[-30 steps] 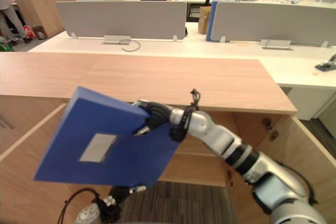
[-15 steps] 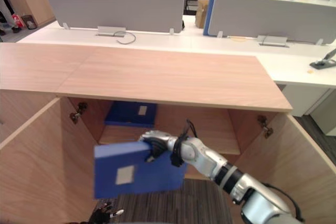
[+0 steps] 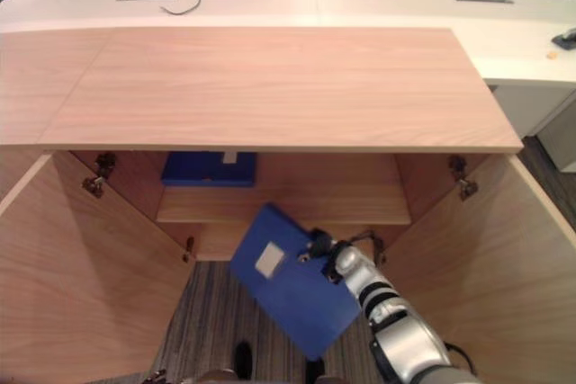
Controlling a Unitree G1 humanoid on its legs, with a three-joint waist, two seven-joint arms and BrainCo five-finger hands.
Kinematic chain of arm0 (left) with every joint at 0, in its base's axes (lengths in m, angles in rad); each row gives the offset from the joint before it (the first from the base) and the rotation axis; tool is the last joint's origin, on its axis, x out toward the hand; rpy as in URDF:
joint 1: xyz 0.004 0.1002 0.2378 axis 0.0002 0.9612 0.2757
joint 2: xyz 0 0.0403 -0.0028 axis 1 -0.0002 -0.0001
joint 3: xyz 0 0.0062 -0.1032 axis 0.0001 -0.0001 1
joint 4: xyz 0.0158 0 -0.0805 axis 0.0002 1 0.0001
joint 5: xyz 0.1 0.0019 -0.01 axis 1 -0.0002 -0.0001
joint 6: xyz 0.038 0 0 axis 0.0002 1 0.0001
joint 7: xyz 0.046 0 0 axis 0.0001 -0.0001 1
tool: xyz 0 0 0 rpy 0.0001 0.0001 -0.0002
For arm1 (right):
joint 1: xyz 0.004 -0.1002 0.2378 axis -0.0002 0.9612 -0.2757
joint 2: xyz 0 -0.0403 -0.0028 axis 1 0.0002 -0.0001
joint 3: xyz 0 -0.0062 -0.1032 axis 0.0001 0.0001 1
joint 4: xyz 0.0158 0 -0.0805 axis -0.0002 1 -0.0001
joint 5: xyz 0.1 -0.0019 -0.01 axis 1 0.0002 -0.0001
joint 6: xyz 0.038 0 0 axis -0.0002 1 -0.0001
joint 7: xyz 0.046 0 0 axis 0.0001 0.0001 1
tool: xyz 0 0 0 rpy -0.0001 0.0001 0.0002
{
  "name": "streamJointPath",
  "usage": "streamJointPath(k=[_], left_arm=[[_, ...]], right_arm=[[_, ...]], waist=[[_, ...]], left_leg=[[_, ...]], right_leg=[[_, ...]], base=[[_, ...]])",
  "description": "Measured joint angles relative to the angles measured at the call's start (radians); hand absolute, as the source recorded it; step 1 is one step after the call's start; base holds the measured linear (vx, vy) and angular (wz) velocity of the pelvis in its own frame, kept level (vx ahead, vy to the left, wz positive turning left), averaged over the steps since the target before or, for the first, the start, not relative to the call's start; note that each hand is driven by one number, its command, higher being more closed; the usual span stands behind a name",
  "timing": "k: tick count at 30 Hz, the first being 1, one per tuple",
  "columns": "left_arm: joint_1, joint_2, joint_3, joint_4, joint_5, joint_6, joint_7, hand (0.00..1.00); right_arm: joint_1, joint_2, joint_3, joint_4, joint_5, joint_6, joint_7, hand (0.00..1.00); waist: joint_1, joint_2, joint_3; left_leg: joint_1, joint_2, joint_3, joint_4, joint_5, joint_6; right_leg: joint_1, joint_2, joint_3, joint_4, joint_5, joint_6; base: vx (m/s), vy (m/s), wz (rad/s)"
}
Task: Walk over to the cabinet, pick up the folder, carry it to the office cabinet, place the folder inside the office cabinet, then close the office cabinet door
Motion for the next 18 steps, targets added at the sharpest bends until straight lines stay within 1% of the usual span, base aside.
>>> streamJointPath(k=[1,2,3,4,5,6,7,8,9,10,11,12,13,14,15,16,17,18], left_arm=[[-0.001,-0.007,0.036,0.0,-0.017,0.003,0.003,0.0],[0.0,-0.015,0.076,-0.001,-0.037,0.009,0.008,0.0],[0.001,-0.021,0.098,-0.002,-0.04,0.011,0.012,0.0],[0.007,-0.033,0.144,0.001,-0.052,0.011,0.021,0.0],[0.009,-0.043,0.183,-0.002,-0.069,0.014,0.035,0.0],[0.01,-0.051,0.199,-0.009,-0.076,0.014,0.041,0.0],[0.019,-0.07,0.232,-0.032,-0.081,0.017,0.045,0.0],[0.035,-0.094,0.263,-0.048,-0.093,0.018,0.054,0.0],[0.04,-0.105,0.27,-0.05,-0.101,0.019,0.06,0.0],[0.057,-0.12,0.274,-0.05,-0.104,0.022,0.065,0.0],[0.067,-0.139,0.272,-0.05,-0.105,0.026,0.073,0.0],[0.068,-0.147,0.268,-0.05,-0.114,0.029,0.076,0.0],[0.069,-0.151,0.264,-0.05,-0.118,0.03,0.077,0.0],[0.074,-0.155,0.256,-0.05,-0.123,0.03,0.078,0.0],[0.08,-0.165,0.249,-0.048,-0.129,0.03,0.079,0.0],[0.067,-0.161,0.253,-0.04,-0.143,0.03,0.08,0.0],[0.063,-0.154,0.242,-0.04,-0.143,0.026,0.08,0.0],[0.058,-0.146,0.221,-0.04,-0.143,0.015,0.08,0.0]], right_arm=[[0.001,0.011,-0.064,0.004,0.132,0.012,-0.021,1.0],[0.004,0.018,-0.104,0.014,0.352,0.012,-0.035,1.0],[0.009,0.027,-0.133,0.014,0.455,0.011,-0.038,1.0],[0.017,0.059,-0.195,0.009,0.633,0.004,-0.043,1.0],[0.034,0.089,-0.222,-0.01,0.853,-0.014,-0.043,1.0],[0.045,0.11,-0.238,-0.024,0.944,-0.026,-0.043,1.0],[0.06,0.15,-0.272,-0.06,1.079,-0.049,-0.045,1.0],[0.076,0.18,-0.274,-0.107,1.195,-0.073,-0.046,1.0],[0.087,0.195,-0.272,-0.133,1.249,-0.086,-0.046,1.0],[0.094,0.211,-0.27,-0.156,1.297,-0.113,-0.049,1.0],[0.103,0.216,-0.269,-0.176,1.323,-0.15,-0.05,1.0],[0.11,0.214,-0.273,-0.181,1.361,-0.169,-0.052,1.0],[0.112,0.215,-0.275,-0.182,1.382,-0.176,-0.053,1.0],[0.114,0.217,-0.277,-0.183,1.405,-0.183,-0.055,1.0],[0.118,0.228,-0.301,-0.186,1.431,-0.188,-0.056,1.0],[0.135,0.241,-0.344,-0.188,1.454,-0.197,-0.056,1.0],[0.141,0.244,-0.36,-0.188,1.457,-0.2,-0.058,1.0],[0.158,0.255,-0.371,-0.188,1.456,-0.201,-0.058,1.0]], waist=[[0.0,0.001,0.007],[0.003,0.005,0.013],[0.007,0.009,0.018],[0.01,0.015,0.022],[0.01,0.017,0.025],[0.012,0.016,0.027],[0.015,0.016,0.034],[0.018,0.023,0.038],[0.022,0.021,0.039],[0.025,0.021,0.035],[0.033,0.021,0.034],[0.043,0.025,0.03],[0.043,0.026,0.03],[0.045,0.029,0.027],[0.048,0.045,0.018],[0.049,0.025,0.014],[0.055,0.022,0.011],[0.057,0.02,0.002]], left_leg=[[-0.016,0.002,-0.004,0.035,-0.02,-0.005],[-0.033,0.003,-0.009,0.096,-0.057,-0.005],[-0.04,0.007,-0.012,0.137,-0.082,-0.005],[-0.06,0.016,-0.014,0.229,-0.131,-0.003],[-0.097,0.026,-0.012,0.344,-0.162,0.0],[-0.121,0.033,-0.005,0.42,-0.173,0.007],[-0.174,0.057,0.03,0.59,-0.177,0.008],[-0.247,0.096,0.061,0.778,-0.163,0.006],[-0.27,0.11,0.079,0.828,-0.179,0.008],[-0.291,0.115,0.092,0.848,-0.202,0.012],[-0.334,0.11,0.098,0.829,-0.23,0.012],[-0.364,0.095,0.098,0.771,-0.231,0.01],[-0.369,0.085,0.097,0.725,-0.228,0.006],[-0.369,0.073,0.096,0.661,-0.22,-0.001],[-0.33,0.056,0.093,0.495,-0.141,0.0],[-0.296,0.031,0.107,0.449,-0.098,0.052],[-0.284,0.021,0.115,0.44,-0.104,0.059],[-0.243,-0.002,0.128,0.415,-0.117,0.066]], right_leg=[[-0.003,-0.005,-0.005,0.013,-0.012,-0.001],[0.001,-0.011,-0.01,0.035,-0.033,-0.003],[0.005,-0.012,-0.012,0.053,-0.047,-0.003],[0.012,-0.013,-0.017,0.089,-0.081,-0.006],[0.028,-0.016,-0.034,0.112,-0.115,-0.009],[0.038,-0.018,-0.041,0.117,-0.127,-0.007],[0.074,-0.021,-0.056,0.118,-0.152,-0.02],[0.118,-0.018,-0.062,0.118,-0.163,-0.036],[0.13,-0.018,-0.062,0.118,-0.172,-0.041],[0.148,-0.023,-0.062,0.118,-0.184,-0.04],[0.16,-0.034,-0.06,0.115,-0.197,-0.036],[0.166,-0.046,-0.058,0.113,-0.201,-0.025],[0.168,-0.052,-0.058,0.115,-0.201,-0.014],[0.169,-0.056,-0.056,0.112,-0.205,-0.005],[0.177,-0.058,-0.053,0.113,-0.218,0.018],[0.188,-0.089,-0.05,0.116,-0.23,0.052],[0.189,-0.102,-0.054,0.121,-0.216,0.075],[0.206,-0.127,-0.054,0.123,-0.18,0.095]], base=[[0.01,0.006,0.14],[0.01,0.007,0.14],[0.02,0.007,0.1],[0.02,-0.005,0.18],[0.01,-0.016,0.27],[0.0,-0.041,0.37],[0.01,-0.057,0.3],[0.05,-0.05,0.2],[0.11,-0.025,0.1],[0.17,0.011,0.02],[0.25,0.058,-0.02],[0.34,0.128,-0.05],[0.34,0.153,-0.07],[0.4,0.205,-0.15],[0.42,0.23,-0.12],[0.41,0.219,-0.13],[0.39,0.205,-0.13],[0.38,0.183,-0.21]])
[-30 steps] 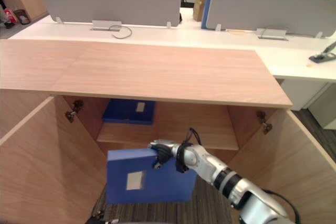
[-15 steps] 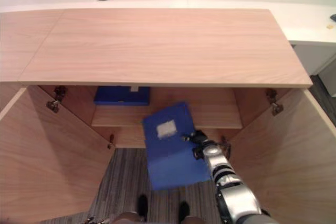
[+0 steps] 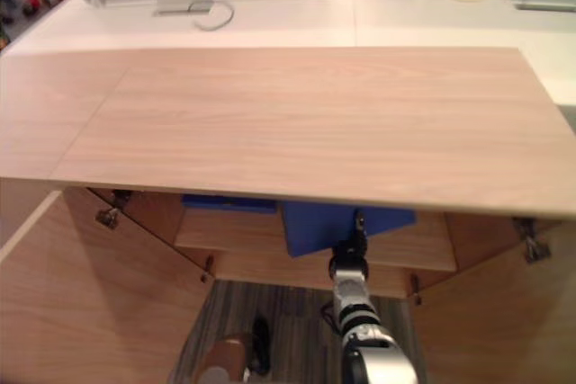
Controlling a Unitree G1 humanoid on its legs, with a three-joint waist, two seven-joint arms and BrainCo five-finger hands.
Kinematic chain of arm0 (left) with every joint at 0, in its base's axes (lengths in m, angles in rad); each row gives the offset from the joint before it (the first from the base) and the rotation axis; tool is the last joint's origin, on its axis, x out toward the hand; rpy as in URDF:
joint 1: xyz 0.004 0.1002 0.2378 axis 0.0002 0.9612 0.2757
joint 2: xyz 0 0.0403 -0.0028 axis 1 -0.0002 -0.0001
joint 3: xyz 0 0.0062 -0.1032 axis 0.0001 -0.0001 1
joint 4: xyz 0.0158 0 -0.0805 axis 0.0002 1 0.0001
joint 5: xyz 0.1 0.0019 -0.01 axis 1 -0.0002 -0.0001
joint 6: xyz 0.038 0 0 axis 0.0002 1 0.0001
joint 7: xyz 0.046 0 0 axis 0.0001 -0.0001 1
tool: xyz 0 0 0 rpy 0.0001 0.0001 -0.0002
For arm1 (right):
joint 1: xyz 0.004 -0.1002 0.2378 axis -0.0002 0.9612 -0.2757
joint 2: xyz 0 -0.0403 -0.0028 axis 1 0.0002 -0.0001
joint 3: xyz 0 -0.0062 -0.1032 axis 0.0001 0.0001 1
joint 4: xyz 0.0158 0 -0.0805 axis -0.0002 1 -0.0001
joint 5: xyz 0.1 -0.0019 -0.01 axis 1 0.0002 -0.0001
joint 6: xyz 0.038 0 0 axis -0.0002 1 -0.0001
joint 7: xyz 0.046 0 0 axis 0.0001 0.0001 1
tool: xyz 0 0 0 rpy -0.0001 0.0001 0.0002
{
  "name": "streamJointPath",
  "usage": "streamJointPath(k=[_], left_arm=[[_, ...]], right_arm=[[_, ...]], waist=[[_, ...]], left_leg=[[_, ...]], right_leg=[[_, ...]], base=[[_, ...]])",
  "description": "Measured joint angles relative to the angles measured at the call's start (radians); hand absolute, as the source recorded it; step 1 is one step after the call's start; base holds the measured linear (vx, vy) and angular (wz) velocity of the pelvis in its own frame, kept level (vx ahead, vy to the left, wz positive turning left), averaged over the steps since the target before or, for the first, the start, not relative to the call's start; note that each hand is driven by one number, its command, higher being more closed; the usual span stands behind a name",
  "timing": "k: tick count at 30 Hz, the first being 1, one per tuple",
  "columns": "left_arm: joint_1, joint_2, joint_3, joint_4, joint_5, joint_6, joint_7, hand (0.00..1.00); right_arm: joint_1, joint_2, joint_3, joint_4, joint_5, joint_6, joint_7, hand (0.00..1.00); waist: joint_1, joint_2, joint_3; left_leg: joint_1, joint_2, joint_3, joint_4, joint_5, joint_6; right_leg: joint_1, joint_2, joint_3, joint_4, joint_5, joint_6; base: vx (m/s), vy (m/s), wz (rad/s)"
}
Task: Walk over to the cabinet, pick up the folder, carry it to the office cabinet, place the folder inside the office cabinet, then close the office cabinet door
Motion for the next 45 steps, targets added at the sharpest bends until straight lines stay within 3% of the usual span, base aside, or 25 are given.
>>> streamJointPath(k=[3,4,6,8,10,12,13,14,19,23,27,32,38,41,45], left_arm=[[-0.002,0.011,-0.034,0.007,0.001,-0.005,-0.001,0.0],[0.003,0.012,-0.054,0.013,0.001,-0.008,-0.001,0.0],[0.009,0.015,-0.086,0.021,0.005,-0.009,-0.003,0.0],[0.004,0.033,-0.152,0.023,0.009,-0.009,-0.008,0.0],[-0.002,0.042,-0.191,0.024,0.009,-0.015,-0.01,0.0],[-0.004,0.053,-0.214,0.035,0.008,-0.02,-0.011,0.0],[0.002,0.074,-0.21,0.045,0.009,-0.023,-0.013,0.0],[0.001,0.057,-0.202,0.067,0.009,-0.018,-0.012,0.0],[0.046,0.007,-0.137,0.049,0.008,-0.015,-0.009,0.0],[0.054,-0.012,-0.119,-0.004,0.007,-0.014,-0.006,0.0],[0.034,-0.012,-0.066,-0.07,0.001,-0.015,0.003,0.0],[-0.001,-0.042,-0.004,-0.087,0.0,-0.014,0.008,0.0],[-0.041,-0.05,0.035,-0.088,-0.01,0.002,0.009,0.0],[-0.063,-0.051,0.034,-0.088,-0.015,0.004,0.009,0.0],[-0.089,-0.05,0.022,-0.09,-0.014,0.005,0.011,0.0]], right_arm=[[0.02,0.001,0.001,0.008,-0.005,0.003,0.002,1.0],[0.021,-0.003,0.002,0.028,-0.009,0.007,0.007,1.0],[0.042,-0.015,0.001,0.034,-0.008,0.013,0.012,1.0],[0.053,-0.039,0.001,0.062,-0.008,0.017,0.017,1.0],[0.059,-0.059,0.002,0.063,-0.009,0.023,0.019,1.0],[0.062,-0.067,-0.001,0.063,-0.009,0.025,0.019,1.0],[0.065,-0.06,-0.005,0.058,-0.009,0.019,0.02,1.0],[0.083,-0.082,-0.016,0.051,-0.007,0.013,0.021,1.0],[0.084,-0.078,-0.031,-0.107,0.031,-0.047,-0.013,1.0],[0.043,-0.068,-0.079,-0.196,0.029,-0.098,-0.068,1.0],[-0.062,-0.044,-0.139,-0.239,0.031,-0.139,-0.128,1.0],[-0.161,-0.023,-0.177,-0.255,0.03,-0.144,-0.165,1.0],[-0.236,-0.034,-0.251,-0.125,-0.022,-0.088,-0.221,1.0],[-0.277,-0.057,-0.253,-0.094,-0.083,-0.081,-0.23,1.0],[-0.34,-0.105,-0.276,-0.092,-0.07,-0.075,-0.245,1.0]], waist=[[0.012,0.009,-0.024],[0.016,0.02,-0.032],[0.014,0.038,-0.045],[0.006,0.048,-0.045],[0.004,0.063,-0.039],[0.002,0.072,-0.028],[0.001,0.025,-0.016],[-0.006,0.058,-0.014],[-0.018,0.091,0.001],[-0.024,0.088,0.028],[-0.03,0.082,0.078],[-0.029,0.075,0.084],[-0.018,0.069,0.084],[-0.011,0.069,0.084],[0.005,0.068,0.084]], left_leg=[[0.089,-0.04,0.016,-0.071,-0.011,0.015],[0.142,-0.054,0.024,-0.115,-0.014,0.016],[0.209,-0.059,0.021,-0.165,-0.019,0.023],[0.282,-0.049,0.001,-0.205,-0.026,0.035],[0.307,-0.013,-0.011,-0.205,-0.027,0.035],[0.313,0.024,-0.018,-0.161,-0.044,0.007],[0.307,0.001,-0.018,-0.087,-0.095,-0.03],[0.289,0.044,-0.051,-0.003,-0.175,-0.057],[0.153,0.119,-0.062,0.241,-0.27,-0.069],[0.052,0.125,-0.068,0.418,-0.359,-0.062],[-0.089,0.1,-0.073,0.613,-0.45,-0.046],[-0.229,0.054,-0.052,0.74,-0.495,-0.026],[-0.345,0.016,-0.003,0.846,-0.532,-0.022],[-0.401,0.007,0.001,0.904,-0.544,-0.027],[-0.444,-0.023,0.009,0.95,-0.555,-0.021]], right_leg=[[-0.002,-0.043,0.005,0.057,0.035,0.011],[-0.033,-0.06,0.009,0.159,0.043,0.015],[-0.094,-0.08,-0.008,0.344,0.088,-0.013],[-0.177,-0.148,-0.16,0.541,-0.016,-0.055],[-0.237,-0.137,-0.237,0.539,-0.081,-0.058],[-0.275,-0.093,-0.256,0.388,-0.076,-0.059],[-0.271,-0.111,-0.259,0.241,0.053,-0.089],[-0.269,-0.101,-0.275,0.313,0.014,-0.077],[-0.358,-0.095,-0.281,0.477,-0.079,-0.09],[-0.442,-0.164,-0.288,0.648,-0.172,-0.087],[-0.579,-0.272,-0.257,0.854,-0.248,-0.071],[-0.754,-0.356,-0.176,0.989,-0.265,-0.057],[-0.934,-0.414,-0.061,1.097,-0.272,-0.045],[-1.0,-0.434,-0.026,1.148,-0.281,-0.039],[-1.066,-0.467,0.025,1.207,-0.296,-0.03]], base=[[0.39,0.171,-0.42],[0.31,0.151,-0.4],[0.29,0.139,-0.24],[0.24,0.051,-0.02],[0.17,-0.107,0.04],[0.11,-0.204,0.06],[0.09,-0.271,0.26],[0.07,-0.224,0.24],[0.02,-0.132,0.04],[-0.05,0.021,0.15],[-0.17,0.091,0.25],[-0.08,0.123,0.1],[0.04,0.113,-0.01],[0.09,0.042,0.09],[0.06,-0.013,0.18]])
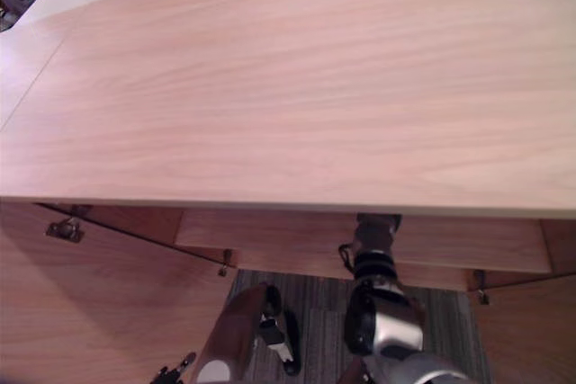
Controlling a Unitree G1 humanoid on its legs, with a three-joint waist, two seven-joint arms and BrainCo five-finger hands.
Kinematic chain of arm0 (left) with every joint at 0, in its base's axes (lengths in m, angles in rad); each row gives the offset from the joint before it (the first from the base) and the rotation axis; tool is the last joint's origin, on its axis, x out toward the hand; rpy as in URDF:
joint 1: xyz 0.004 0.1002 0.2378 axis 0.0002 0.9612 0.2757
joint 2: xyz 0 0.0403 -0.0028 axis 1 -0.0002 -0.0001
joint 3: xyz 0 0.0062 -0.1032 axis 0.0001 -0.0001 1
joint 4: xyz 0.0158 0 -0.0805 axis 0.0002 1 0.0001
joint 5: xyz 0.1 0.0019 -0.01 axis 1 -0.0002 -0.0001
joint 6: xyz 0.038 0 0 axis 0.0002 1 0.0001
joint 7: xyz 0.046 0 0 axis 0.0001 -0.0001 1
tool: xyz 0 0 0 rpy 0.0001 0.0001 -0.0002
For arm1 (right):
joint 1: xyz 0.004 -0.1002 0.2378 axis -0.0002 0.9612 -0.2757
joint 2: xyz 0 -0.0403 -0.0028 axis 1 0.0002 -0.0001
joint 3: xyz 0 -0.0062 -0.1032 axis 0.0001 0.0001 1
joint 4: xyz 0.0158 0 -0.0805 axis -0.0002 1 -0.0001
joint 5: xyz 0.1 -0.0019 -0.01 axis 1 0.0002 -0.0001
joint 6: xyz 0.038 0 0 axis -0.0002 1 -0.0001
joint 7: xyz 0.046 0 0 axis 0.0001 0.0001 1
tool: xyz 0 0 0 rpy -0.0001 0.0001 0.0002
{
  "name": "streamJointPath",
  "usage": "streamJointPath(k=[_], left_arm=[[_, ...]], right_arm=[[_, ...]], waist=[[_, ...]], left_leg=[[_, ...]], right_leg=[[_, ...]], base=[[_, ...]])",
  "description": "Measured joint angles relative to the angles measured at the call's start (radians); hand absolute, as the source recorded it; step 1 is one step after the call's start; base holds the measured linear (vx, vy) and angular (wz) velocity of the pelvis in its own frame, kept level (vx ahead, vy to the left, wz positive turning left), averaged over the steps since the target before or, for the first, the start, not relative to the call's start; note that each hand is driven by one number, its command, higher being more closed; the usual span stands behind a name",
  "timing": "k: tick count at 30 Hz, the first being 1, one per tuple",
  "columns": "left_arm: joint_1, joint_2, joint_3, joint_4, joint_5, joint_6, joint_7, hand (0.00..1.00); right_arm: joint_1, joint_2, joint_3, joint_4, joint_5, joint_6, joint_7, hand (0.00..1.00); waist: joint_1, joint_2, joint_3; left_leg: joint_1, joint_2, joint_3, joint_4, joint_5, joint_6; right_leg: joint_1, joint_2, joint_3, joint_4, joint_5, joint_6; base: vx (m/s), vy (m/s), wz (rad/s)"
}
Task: Walk over to the cabinet, pick up the folder, carry it to the office cabinet, place the folder inside the office cabinet, then close the office cabinet door
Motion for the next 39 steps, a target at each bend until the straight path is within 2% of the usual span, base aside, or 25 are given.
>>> streamJointPath(k=[2,3,5,9,13,18,22,25,27,31,32,34,37,39], left_arm=[[-0.004,0.001,-0.007,-0.008,0.0,0.001,0.004,0.0],[-0.005,0.001,-0.01,-0.014,0.0,0.001,0.008,0.0],[-0.006,0.001,-0.014,-0.021,0.0,0.002,0.014,0.0],[-0.014,0.001,-0.015,-0.021,0.001,0.011,0.027,0.0],[-0.024,0.001,-0.013,-0.02,0.002,0.016,0.028,0.0],[-0.033,0.001,-0.013,-0.017,0.021,0.016,0.029,0.0],[-0.031,0.001,-0.01,-0.006,0.024,0.017,0.028,0.0],[-0.03,0.001,-0.01,0.016,0.058,0.018,0.026,0.0],[-0.029,0.001,-0.012,0.042,0.063,0.018,0.025,0.0],[0.011,0.015,-0.091,0.074,0.074,0.015,0.02,0.0],[0.02,0.021,-0.122,0.087,0.089,0.014,0.018,0.0],[0.039,0.035,-0.173,0.126,0.101,0.015,0.01,0.0],[0.064,0.049,-0.217,0.14,0.102,0.015,0.001,0.0],[0.072,0.056,-0.236,0.141,0.102,0.014,-0.001,0.0]], right_arm=[[-0.015,-0.018,-0.009,0.002,0.0,-0.005,-0.008,1.0],[-0.025,-0.029,-0.009,0.013,-0.004,-0.006,-0.011,0.0],[-0.043,-0.05,-0.009,0.041,-0.022,-0.003,-0.02,0.0],[-0.054,-0.1,-0.006,0.099,-0.059,0.048,-0.038,0.0],[-0.054,-0.112,0.02,0.148,-0.085,0.072,-0.038,0.0],[-0.045,-0.127,0.087,0.213,-0.172,0.126,-0.033,0.0],[-0.04,-0.125,0.147,0.285,-0.191,0.174,-0.005,0.0],[0.005,-0.125,0.151,0.325,-0.259,0.211,0.036,0.0],[0.036,-0.133,0.135,0.359,-0.275,0.218,0.051,0.0],[0.161,-0.174,-0.024,0.481,-0.363,0.242,0.073,0.0],[0.186,-0.189,-0.051,0.519,-0.388,0.251,0.076,0.0],[0.251,-0.218,-0.098,0.566,-0.418,0.267,0.082,0.0],[0.333,-0.225,-0.141,0.567,-0.436,0.274,0.101,0.0],[0.365,-0.225,-0.17,0.567,-0.445,0.274,0.106,0.0]], waist=[[0.002,0.002,-0.003],[0.007,0.001,-0.004],[0.009,0.004,-0.006],[0.029,0.021,-0.025],[0.034,0.03,-0.049],[0.032,0.032,-0.054],[0.034,0.029,-0.076],[0.033,0.033,-0.083],[0.029,0.036,-0.092],[0.021,0.048,-0.115],[0.017,0.049,-0.12],[0.009,0.066,-0.133],[-0.002,0.067,-0.142],[-0.004,0.064,-0.159]], left_leg=[[-0.019,-0.009,0.0,0.014,-0.015,0.012],[-0.03,-0.01,0.001,0.024,-0.021,0.013],[-0.043,-0.014,0.002,0.035,-0.028,0.025],[-0.043,-0.028,0.006,0.037,-0.027,0.026],[-0.033,-0.028,0.005,0.031,-0.023,0.018],[0.049,-0.039,-0.003,-0.02,-0.018,0.006],[0.104,-0.041,-0.017,-0.081,-0.001,-0.001],[0.174,-0.043,-0.034,-0.143,0.023,-0.014],[0.215,-0.048,-0.048,-0.185,0.038,-0.017],[0.366,-0.079,-0.097,-0.345,0.093,-0.021],[0.399,-0.085,-0.107,-0.386,0.108,-0.021],[0.483,-0.09,-0.126,-0.48,0.142,-0.018],[0.584,-0.091,-0.146,-0.596,0.185,-0.019],[0.601,-0.086,-0.157,-0.634,0.198,-0.018]], right_leg=[[-0.024,-0.011,0.014,0.022,-0.006,0.004],[-0.043,-0.012,0.024,0.034,-0.012,0.001],[-0.062,-0.016,0.034,0.051,-0.016,0.0],[-0.078,-0.029,0.052,0.071,-0.022,-0.004],[-0.072,-0.038,0.049,0.076,-0.031,-0.014],[0.025,-0.048,0.017,0.039,-0.037,-0.012],[0.112,-0.048,-0.04,-0.013,-0.034,-0.008],[0.219,-0.049,-0.099,-0.071,-0.029,0.0],[0.283,-0.048,-0.138,-0.112,-0.024,0.008],[0.507,-0.04,-0.26,-0.258,0.008,0.03],[0.551,-0.033,-0.283,-0.295,0.019,0.033],[0.655,-0.007,-0.333,-0.384,0.047,0.044],[0.768,0.03,-0.381,-0.489,0.08,0.053],[0.792,0.052,-0.394,-0.53,0.095,0.055]], base=[[0.02,-0.031,0.14],[0.01,-0.036,0.07],[0.01,-0.041,0.05],[0.04,-0.078,0.05],[0.07,-0.104,0.0],[0.05,-0.118,0.0],[0.05,-0.109,0.07],[0.09,-0.122,0.09],[0.1,-0.124,0.15],[0.14,-0.115,0.24],[0.12,-0.068,0.16],[0.12,-0.047,0.07],[0.07,-0.05,0.02],[0.02,-0.043,-0.04]])
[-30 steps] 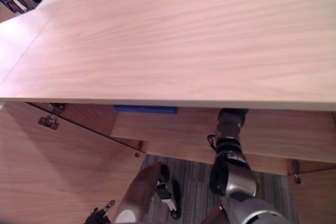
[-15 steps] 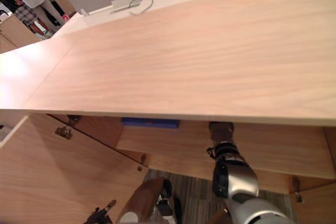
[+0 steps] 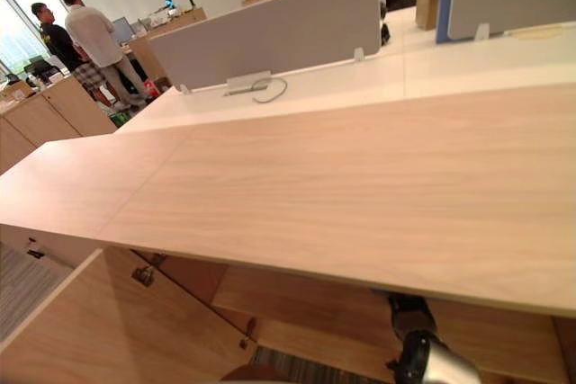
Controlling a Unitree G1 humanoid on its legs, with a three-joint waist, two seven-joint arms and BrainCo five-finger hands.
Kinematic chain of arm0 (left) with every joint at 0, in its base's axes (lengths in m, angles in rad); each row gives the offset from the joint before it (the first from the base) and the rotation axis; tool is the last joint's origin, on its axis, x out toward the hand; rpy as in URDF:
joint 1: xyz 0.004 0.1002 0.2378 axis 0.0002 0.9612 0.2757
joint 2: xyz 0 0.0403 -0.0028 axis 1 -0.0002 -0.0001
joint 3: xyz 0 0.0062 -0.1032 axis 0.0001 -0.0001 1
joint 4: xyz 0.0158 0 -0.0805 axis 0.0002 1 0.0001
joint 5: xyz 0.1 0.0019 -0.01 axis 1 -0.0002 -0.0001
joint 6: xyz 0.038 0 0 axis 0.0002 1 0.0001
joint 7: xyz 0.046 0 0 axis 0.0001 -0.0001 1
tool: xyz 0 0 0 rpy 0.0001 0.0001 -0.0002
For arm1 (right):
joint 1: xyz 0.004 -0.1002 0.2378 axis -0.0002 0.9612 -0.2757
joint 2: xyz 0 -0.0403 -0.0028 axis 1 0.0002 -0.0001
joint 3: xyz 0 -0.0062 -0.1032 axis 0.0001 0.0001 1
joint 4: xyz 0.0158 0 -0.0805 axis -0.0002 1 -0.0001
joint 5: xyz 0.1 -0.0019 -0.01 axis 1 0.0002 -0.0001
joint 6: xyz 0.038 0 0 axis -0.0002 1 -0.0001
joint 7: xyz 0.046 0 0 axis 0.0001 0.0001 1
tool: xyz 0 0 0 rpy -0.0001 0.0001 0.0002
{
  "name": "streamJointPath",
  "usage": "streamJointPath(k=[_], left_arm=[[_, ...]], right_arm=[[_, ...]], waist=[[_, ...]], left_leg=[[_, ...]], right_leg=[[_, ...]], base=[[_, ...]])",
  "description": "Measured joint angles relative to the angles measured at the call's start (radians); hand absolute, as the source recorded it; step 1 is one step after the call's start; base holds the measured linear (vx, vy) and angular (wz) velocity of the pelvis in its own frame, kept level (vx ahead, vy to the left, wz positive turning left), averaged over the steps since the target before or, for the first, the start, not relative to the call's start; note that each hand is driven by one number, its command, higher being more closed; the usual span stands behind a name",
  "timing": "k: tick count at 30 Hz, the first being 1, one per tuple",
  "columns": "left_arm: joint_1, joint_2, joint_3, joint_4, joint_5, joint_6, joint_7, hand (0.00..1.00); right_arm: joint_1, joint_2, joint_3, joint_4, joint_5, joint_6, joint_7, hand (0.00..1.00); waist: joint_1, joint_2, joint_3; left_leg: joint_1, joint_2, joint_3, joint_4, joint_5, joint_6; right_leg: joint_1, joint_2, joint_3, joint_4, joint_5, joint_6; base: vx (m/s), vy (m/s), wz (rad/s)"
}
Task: Walk over to the cabinet, pick up the folder, carry it to the office cabinet, place the folder inside the office cabinet, then close the office cabinet door
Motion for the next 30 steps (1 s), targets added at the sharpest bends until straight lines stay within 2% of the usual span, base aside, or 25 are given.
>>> streamJointPath(k=[2,5,15,17,19,20,23,26,30], left_arm=[[0.01,0.001,-0.001,0.0,0.0,-0.001,-0.001,0.0],[0.023,0.004,-0.001,0.0,-0.001,-0.001,-0.001,0.0],[0.026,0.01,0.002,-0.011,-0.005,-0.009,-0.002,0.0],[0.026,0.01,0.003,-0.011,-0.004,-0.013,-0.002,0.0],[0.024,0.012,0.003,-0.016,-0.003,-0.015,-0.004,0.0],[0.023,0.013,0.001,-0.024,-0.001,-0.015,-0.009,0.0],[0.016,0.027,-0.025,-0.034,0.005,-0.015,-0.019,0.0],[0.001,0.04,-0.048,-0.056,0.025,-0.016,-0.031,0.0],[-0.028,0.049,-0.065,-0.066,0.026,-0.016,-0.043,0.0]], right_arm=[[0.031,0.003,-0.006,0.0,0.0,-0.001,0.004,0.0],[0.057,0.012,-0.006,0.0,0.0,-0.004,0.004,0.0],[0.085,0.066,-0.002,0.016,-0.01,-0.01,0.006,0.0],[0.086,0.082,0.005,0.016,-0.087,-0.007,0.009,0.0],[0.092,0.094,0.03,0.015,-0.218,0.011,0.027,0.0],[0.103,0.102,0.057,0.015,-0.328,0.028,0.049,0.0],[0.128,0.126,0.121,0.015,-0.512,0.066,0.103,0.0],[0.148,0.149,0.125,0.015,-0.599,0.088,0.129,0.0],[0.153,0.162,0.119,0.012,-0.63,0.09,0.132,0.0]], waist=[[-0.006,0.0,-0.005],[-0.02,-0.006,-0.011],[-0.027,-0.022,-0.021],[-0.029,-0.026,-0.022],[-0.032,-0.033,-0.022],[-0.033,-0.037,-0.022],[-0.04,-0.053,-0.026],[-0.044,-0.076,-0.033],[-0.046,-0.084,-0.034]], left_leg=[[0.028,0.014,0.0,-0.046,0.024,-0.001],[0.065,0.021,0.0,-0.099,0.053,-0.004],[0.116,0.053,0.004,-0.185,0.106,-0.01],[0.127,0.06,0.004,-0.209,0.111,-0.012],[0.126,0.066,0.001,-0.228,0.122,-0.007],[0.125,0.072,-0.001,-0.241,0.128,-0.002],[0.107,0.091,-0.011,-0.271,0.156,-0.004],[0.079,0.103,-0.017,-0.317,0.194,-0.013],[0.054,0.128,-0.016,-0.366,0.229,-0.018]], right_leg=[[0.025,0.038,-0.006,-0.061,0.028,-0.002],[0.057,0.068,-0.011,-0.125,0.058,-0.002],[0.103,0.143,-0.015,-0.243,0.128,-0.015],[0.108,0.156,-0.016,-0.258,0.139,-0.02],[0.104,0.17,-0.019,-0.275,0.151,-0.027],[0.105,0.182,-0.023,-0.291,0.16,-0.032],[0.101,0.218,-0.043,-0.347,0.191,-0.045],[0.082,0.257,-0.052,-0.415,0.233,-0.06],[0.076,0.319,-0.064,-0.531,0.3,-0.076]], base=[[0.02,-0.034,-0.16],[0.01,-0.025,-0.15],[-0.02,-0.025,-0.08],[-0.1,-0.026,-0.04],[-0.1,-0.028,-0.02],[-0.08,-0.022,0.0],[-0.09,-0.032,0.04],[-0.06,-0.023,0.03],[-0.02,-0.018,-0.07]])
